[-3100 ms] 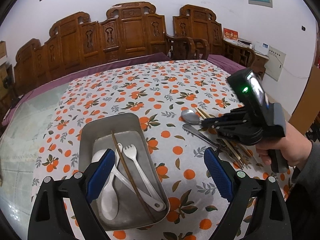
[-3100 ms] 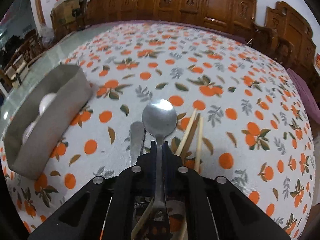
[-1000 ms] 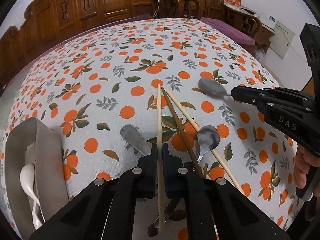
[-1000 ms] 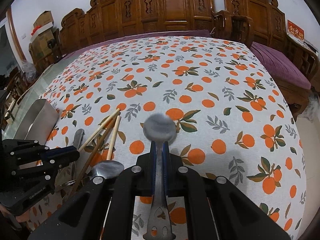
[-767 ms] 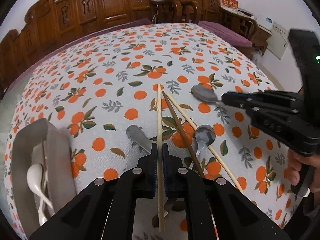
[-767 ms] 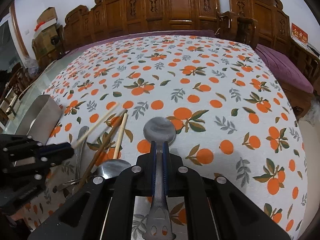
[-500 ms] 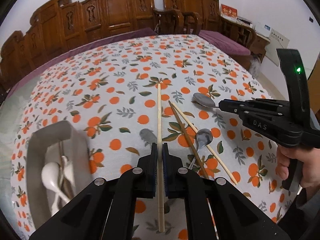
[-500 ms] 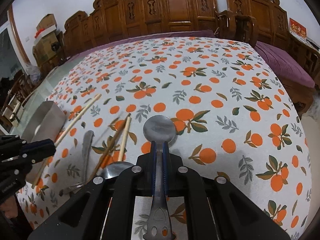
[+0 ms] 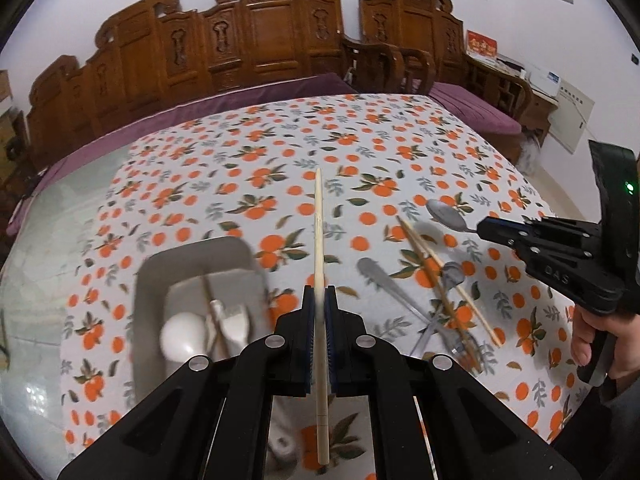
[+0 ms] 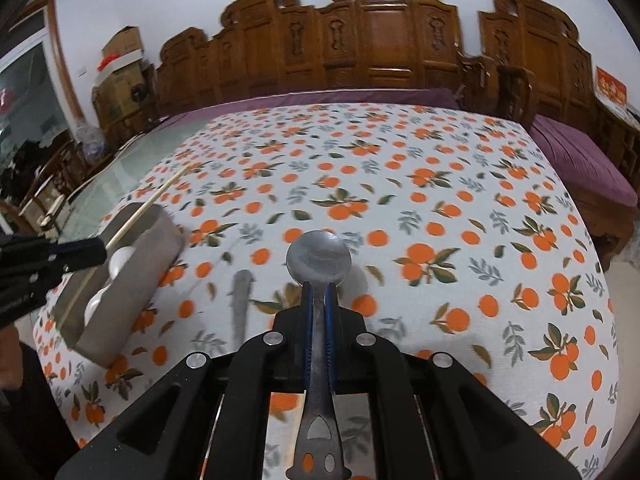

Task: Organize utensils
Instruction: 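Carry the chopstick into the tray and open the left tool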

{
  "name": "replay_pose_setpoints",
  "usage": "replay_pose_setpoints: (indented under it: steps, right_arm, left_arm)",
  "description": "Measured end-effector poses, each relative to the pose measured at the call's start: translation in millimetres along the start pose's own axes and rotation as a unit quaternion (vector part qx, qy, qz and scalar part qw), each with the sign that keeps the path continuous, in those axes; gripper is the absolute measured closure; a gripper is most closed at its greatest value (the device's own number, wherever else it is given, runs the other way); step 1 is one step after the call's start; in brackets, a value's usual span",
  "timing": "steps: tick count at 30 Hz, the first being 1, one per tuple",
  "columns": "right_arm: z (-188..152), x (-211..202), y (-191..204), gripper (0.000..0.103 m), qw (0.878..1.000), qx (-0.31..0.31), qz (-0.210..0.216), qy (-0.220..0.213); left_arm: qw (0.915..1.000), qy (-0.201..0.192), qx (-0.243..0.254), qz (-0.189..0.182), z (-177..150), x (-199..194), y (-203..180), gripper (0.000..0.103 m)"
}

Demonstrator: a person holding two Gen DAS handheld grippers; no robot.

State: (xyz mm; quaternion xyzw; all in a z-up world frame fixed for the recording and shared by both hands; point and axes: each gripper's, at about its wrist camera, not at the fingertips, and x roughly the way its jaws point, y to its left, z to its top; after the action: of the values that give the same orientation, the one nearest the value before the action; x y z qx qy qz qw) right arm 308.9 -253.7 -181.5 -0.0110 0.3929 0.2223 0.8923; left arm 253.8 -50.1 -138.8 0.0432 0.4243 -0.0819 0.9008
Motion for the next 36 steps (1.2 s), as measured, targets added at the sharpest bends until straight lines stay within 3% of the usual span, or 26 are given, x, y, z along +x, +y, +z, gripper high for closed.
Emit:
replay_pose_setpoints:
  steps: [13, 24, 36]
  right_arm:
    - [1.3, -12.7, 56.1, 0.096, 0.998, -0.054, 0.030, -0.011]
    - [-1.3, -13.9, 80.9, 0.096, 0.996, -0.076, 0.039, -0.011]
    - [-4.2, -8.3, 106.0, 0.096, 0.994, -0.100, 0.054, -0.003]
  left_arm:
    - [0.9994, 0.011, -0.017, 0.030, -22.9, -18.3, 47.7, 0.099]
    - [0.9976, 0.046, -0.027, 0.045, -44.9, 2.5, 76.8, 0.099]
    - [0.9970, 0.057, -0.041, 0.032, -54.7, 30.5, 90.5, 0.099]
